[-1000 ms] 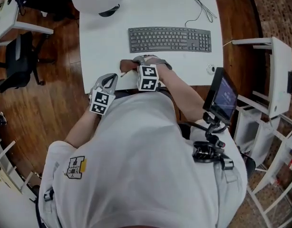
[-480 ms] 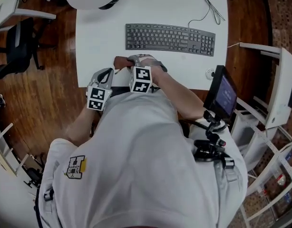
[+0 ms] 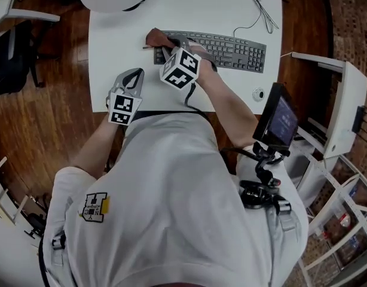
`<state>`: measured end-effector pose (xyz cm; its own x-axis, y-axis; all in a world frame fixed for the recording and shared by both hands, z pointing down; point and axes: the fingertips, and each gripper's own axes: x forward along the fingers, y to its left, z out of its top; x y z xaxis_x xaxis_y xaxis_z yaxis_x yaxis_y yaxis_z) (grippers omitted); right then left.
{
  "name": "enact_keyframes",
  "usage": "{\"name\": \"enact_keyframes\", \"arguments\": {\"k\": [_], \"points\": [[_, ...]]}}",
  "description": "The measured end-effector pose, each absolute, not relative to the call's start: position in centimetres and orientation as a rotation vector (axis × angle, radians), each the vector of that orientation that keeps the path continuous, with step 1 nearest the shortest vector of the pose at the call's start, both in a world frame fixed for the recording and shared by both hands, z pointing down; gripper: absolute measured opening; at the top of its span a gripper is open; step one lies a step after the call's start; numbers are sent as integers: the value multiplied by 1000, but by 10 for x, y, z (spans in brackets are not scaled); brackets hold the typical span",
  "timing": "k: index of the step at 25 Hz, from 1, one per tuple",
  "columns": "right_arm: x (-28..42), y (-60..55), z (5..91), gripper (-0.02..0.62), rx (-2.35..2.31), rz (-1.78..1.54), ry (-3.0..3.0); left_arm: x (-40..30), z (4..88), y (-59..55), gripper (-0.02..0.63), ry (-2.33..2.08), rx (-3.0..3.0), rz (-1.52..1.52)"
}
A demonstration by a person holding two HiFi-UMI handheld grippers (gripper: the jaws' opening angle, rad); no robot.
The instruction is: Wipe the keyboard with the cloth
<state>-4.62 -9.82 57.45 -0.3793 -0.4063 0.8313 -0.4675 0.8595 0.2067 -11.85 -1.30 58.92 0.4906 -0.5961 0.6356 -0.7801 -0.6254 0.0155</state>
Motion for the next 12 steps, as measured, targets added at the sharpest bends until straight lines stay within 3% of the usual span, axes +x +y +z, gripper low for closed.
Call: {"name": "enact_keyframes", "arguments": {"k": [8, 12], "points": [[-64, -112, 589, 94, 522, 43, -1941, -94, 596, -17, 0, -1046, 2483, 1043], [-23, -115, 597, 94, 576, 107, -1923, -89, 611, -19, 0, -1040, 2456, 1077]]}}
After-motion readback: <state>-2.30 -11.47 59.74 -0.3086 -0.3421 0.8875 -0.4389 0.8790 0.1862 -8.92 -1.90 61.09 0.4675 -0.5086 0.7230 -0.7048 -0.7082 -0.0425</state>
